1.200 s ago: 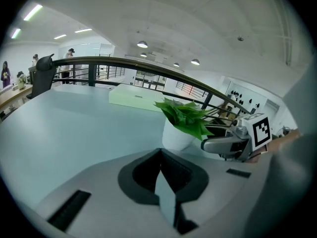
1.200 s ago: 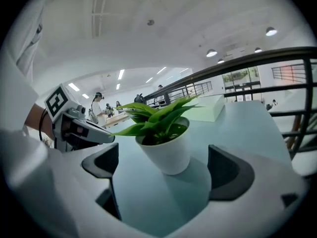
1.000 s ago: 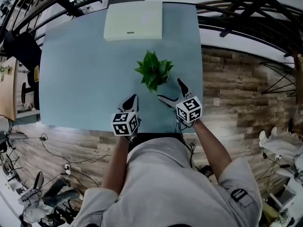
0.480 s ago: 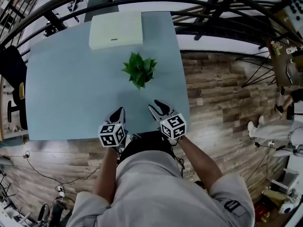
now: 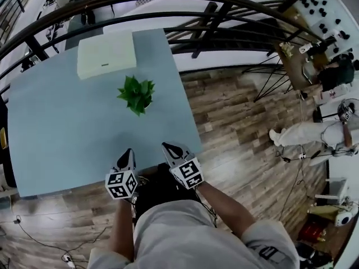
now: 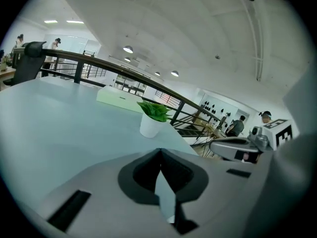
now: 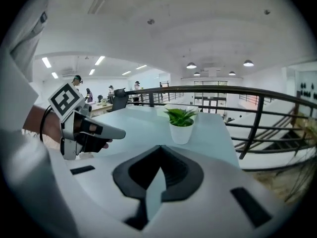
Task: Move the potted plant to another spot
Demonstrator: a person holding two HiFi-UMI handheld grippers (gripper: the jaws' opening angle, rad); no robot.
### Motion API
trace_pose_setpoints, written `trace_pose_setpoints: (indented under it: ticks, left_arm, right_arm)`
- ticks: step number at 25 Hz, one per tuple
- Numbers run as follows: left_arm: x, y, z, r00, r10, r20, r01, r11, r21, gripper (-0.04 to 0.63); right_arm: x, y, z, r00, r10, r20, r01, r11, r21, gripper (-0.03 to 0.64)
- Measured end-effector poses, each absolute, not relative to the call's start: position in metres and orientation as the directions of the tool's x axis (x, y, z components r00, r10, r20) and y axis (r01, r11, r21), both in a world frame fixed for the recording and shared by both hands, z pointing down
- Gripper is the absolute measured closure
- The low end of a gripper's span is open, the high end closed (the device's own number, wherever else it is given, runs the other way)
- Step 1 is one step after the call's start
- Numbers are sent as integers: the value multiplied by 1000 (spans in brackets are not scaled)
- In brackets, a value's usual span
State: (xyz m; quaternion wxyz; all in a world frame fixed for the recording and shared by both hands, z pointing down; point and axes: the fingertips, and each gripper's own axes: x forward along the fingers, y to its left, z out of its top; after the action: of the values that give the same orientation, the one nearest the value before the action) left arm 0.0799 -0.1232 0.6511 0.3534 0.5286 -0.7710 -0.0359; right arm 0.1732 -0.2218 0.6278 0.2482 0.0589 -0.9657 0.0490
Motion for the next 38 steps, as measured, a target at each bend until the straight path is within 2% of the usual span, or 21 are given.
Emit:
trace_pose_setpoints:
  ticks: [5, 9, 16, 22, 27, 33, 38]
  left_arm:
    - [81, -119, 620, -247, -854, 459, -794, 450, 409, 583]
    - [81, -133, 578, -274, -878, 393, -826, 424, 371, 583]
    - [70, -153, 511, -345, -897, 277, -859, 420, 291, 583]
    - [57, -150, 442, -447, -881, 158, -857, 472, 205, 583]
    - [57, -142, 398, -507, -859, 70, -848, 511, 140, 583]
    - [69, -132, 372, -542, -840, 24, -835, 542, 95, 583]
    - [75, -125, 371, -561, -826, 48, -822, 563, 80, 583]
  right_arm:
    - [159, -210, 603, -883, -58, 466, -33, 998, 61, 615]
    - [148, -232, 570, -900, -96, 425, -65, 994, 87, 614]
    - [131, -255, 504, -946, -168, 276, -157, 986, 61, 614]
    - [123, -254, 446, -980, -131, 150, -123, 990, 61, 614]
    - [122, -256, 401, -992, -114, 50, -107, 986, 125, 614]
    - [129, -248, 362, -997, -76, -10, -76, 982, 173, 614]
    - [136, -247, 364, -998, -68, -7, -68, 981, 181, 614]
